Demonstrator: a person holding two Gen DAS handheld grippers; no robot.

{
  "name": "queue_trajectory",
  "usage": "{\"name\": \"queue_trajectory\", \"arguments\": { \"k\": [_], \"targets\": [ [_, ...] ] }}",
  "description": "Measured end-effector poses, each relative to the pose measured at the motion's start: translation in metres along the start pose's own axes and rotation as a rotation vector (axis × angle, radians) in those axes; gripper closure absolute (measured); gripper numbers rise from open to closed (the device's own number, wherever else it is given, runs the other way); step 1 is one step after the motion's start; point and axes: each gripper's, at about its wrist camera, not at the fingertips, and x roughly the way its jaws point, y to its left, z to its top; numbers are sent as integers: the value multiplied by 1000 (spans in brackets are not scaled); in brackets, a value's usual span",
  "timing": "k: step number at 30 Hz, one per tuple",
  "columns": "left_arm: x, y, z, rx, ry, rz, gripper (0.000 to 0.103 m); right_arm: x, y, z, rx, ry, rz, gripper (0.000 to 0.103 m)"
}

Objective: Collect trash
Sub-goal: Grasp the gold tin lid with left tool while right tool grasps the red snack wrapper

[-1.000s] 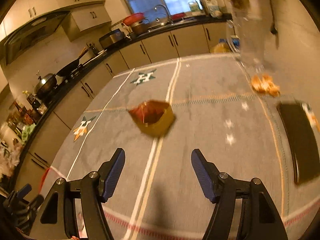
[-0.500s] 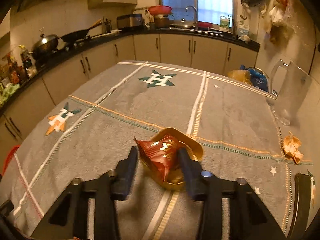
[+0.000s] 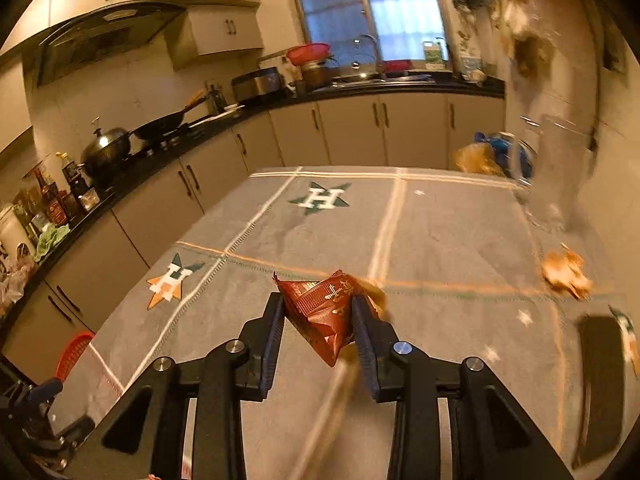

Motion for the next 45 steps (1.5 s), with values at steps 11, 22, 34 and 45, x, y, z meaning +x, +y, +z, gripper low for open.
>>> {"name": "queue_trajectory", "arguments": {
  "k": [11, 22, 34, 45],
  "targets": [
    [-11, -37, 3, 15, 12, -7, 23, -11, -43, -48, 34, 63, -74, 64],
    [8, -87, 54, 72, 11, -132, 23, 7, -56, -53, 85, 79, 6, 49],
    [96, -163, 143, 100, 78, -321, 23, 12, -69, -56, 163, 102, 54, 51],
    [150, -204, 156, 186, 154, -383, 23, 14, -70, -58, 170, 100, 63, 47]
  ]
}}
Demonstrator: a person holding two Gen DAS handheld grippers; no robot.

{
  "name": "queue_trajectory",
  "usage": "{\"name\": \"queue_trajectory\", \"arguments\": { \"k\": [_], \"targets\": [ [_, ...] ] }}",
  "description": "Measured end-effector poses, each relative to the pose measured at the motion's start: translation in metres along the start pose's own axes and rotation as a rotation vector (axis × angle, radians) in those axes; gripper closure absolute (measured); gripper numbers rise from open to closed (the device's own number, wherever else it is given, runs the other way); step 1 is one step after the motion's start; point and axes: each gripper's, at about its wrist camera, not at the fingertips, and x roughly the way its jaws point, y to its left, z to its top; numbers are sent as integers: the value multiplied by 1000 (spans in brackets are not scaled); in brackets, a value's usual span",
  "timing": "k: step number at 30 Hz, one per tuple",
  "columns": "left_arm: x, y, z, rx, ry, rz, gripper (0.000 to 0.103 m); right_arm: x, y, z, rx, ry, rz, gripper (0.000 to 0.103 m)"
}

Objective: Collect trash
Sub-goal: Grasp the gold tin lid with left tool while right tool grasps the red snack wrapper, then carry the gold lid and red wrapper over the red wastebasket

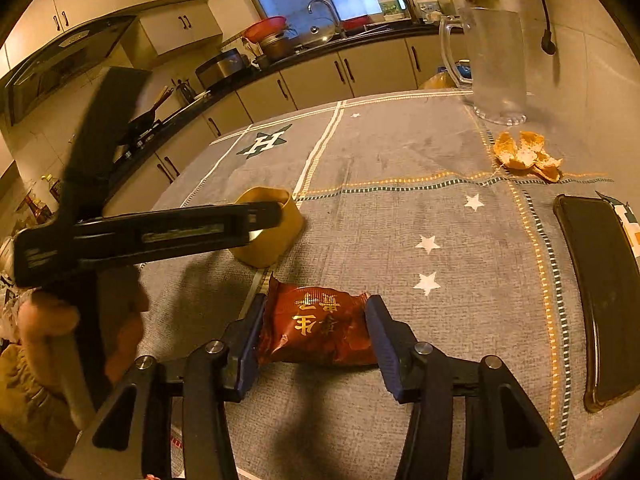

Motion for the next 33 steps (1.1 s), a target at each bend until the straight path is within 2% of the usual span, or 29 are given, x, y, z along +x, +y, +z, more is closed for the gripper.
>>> {"name": "queue_trajectory", "arguments": {
  "k": [1, 2, 4, 11, 18, 23, 30, 33],
  "targets": [
    [3, 0, 0, -8, 8, -12, 24, 1, 0, 0, 2, 2, 1, 46],
    [5, 1, -1, -18, 17, -25, 34, 4, -1, 0, 7, 12, 3, 45],
    [6, 2, -3, -25, 21, -26, 37, 7, 0, -2, 10, 25, 1, 42],
    [-18, 5, -20, -49, -2, -29, 37, 9, 9, -3, -35, 30, -1, 44],
    [-74, 23, -41, -77, -67, -5, 37, 11, 11, -2, -42, 25, 9, 46],
    [-118, 44, -67, -163, -115, -12, 37, 4, 8, -2, -30, -7, 25, 47],
    [-170, 58, -117, -225, -228, 107, 37, -1, 2, -2, -6, -33, 32, 47],
    [-190, 64, -140, -241, -279, 216, 37, -3, 2, -3, -6, -42, 25, 47]
  ]
}}
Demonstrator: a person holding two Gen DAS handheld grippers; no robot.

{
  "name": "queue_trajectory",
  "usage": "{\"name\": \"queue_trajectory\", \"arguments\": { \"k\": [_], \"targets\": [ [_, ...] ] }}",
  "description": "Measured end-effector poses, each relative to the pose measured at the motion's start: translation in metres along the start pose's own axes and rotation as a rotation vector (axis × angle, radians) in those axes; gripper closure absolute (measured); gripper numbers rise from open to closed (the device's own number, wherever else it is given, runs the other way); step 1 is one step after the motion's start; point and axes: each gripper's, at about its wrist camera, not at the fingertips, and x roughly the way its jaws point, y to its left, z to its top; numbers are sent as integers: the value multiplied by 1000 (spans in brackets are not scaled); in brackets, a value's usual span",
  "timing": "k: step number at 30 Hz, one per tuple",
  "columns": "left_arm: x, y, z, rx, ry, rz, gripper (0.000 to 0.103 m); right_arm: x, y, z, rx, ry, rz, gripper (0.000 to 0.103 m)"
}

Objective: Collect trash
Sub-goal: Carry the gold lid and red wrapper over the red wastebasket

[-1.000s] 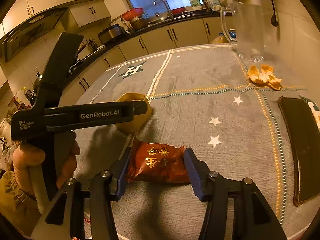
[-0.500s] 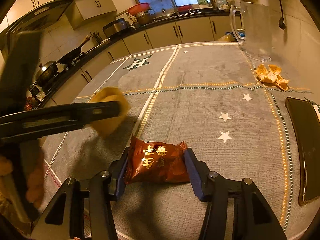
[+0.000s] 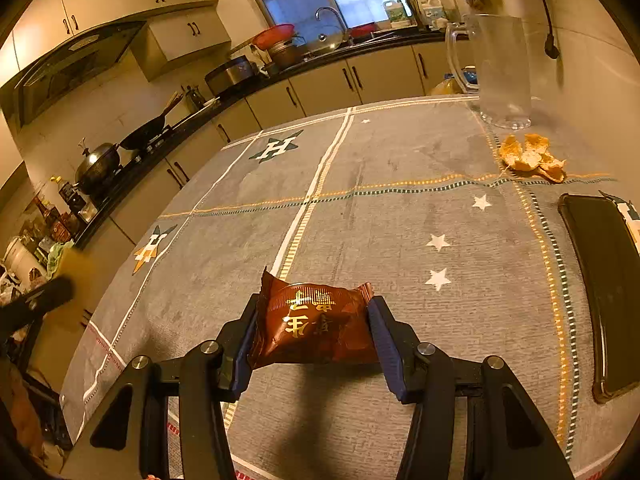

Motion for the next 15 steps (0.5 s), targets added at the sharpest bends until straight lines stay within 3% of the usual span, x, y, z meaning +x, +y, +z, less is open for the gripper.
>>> {"name": "queue_trajectory", "arguments": {
  "k": [3, 15],
  "targets": [
    [-14, 12, -11, -2, -9, 59, 37, -2, 1, 0, -5, -8, -8, 47],
    [-64, 64, -26, -105, -60, 95, 37, -10, 6, -6, -7, -44, -32, 46]
  ]
}}
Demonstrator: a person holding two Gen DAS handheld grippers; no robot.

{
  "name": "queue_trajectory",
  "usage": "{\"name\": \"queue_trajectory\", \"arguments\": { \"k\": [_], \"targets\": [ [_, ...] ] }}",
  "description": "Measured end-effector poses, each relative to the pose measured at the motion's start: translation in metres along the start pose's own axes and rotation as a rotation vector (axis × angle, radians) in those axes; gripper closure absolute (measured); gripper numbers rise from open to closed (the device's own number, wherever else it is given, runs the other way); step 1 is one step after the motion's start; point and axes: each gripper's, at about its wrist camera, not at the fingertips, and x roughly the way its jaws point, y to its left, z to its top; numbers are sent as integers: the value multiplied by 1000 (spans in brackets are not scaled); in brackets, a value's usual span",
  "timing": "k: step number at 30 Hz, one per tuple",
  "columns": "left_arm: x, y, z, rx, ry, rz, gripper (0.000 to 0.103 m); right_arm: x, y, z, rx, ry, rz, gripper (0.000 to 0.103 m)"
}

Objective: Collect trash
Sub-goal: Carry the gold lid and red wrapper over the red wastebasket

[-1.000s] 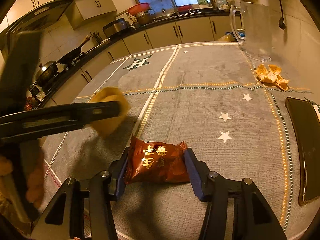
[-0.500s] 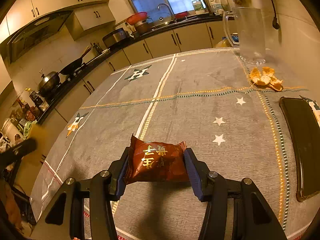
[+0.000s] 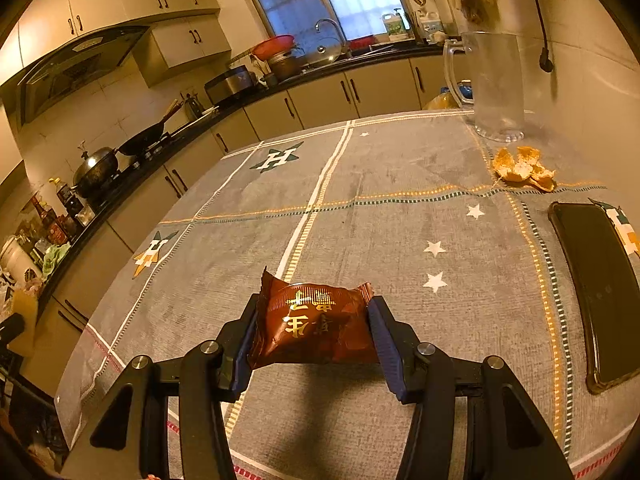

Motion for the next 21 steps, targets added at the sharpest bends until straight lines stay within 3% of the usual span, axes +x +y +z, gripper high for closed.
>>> {"name": "queue_trajectory", "arguments": {
  "k": [8, 10, 13, 21],
  "targets": [
    [8, 28, 0, -32, 2, 105, 37, -13, -3, 3, 29, -10, -80, 47],
    [11, 31, -1, -31, 0, 121, 37, -21, 5, 1, 34, 0, -52, 46],
    [12, 39, -8, -41, 8, 85, 37, -31, 25, -4, 10, 5, -19, 46],
    [-1, 66, -22, -47, 20, 87, 37, -39, 108, -19, -91, 30, 117, 46]
  ]
}}
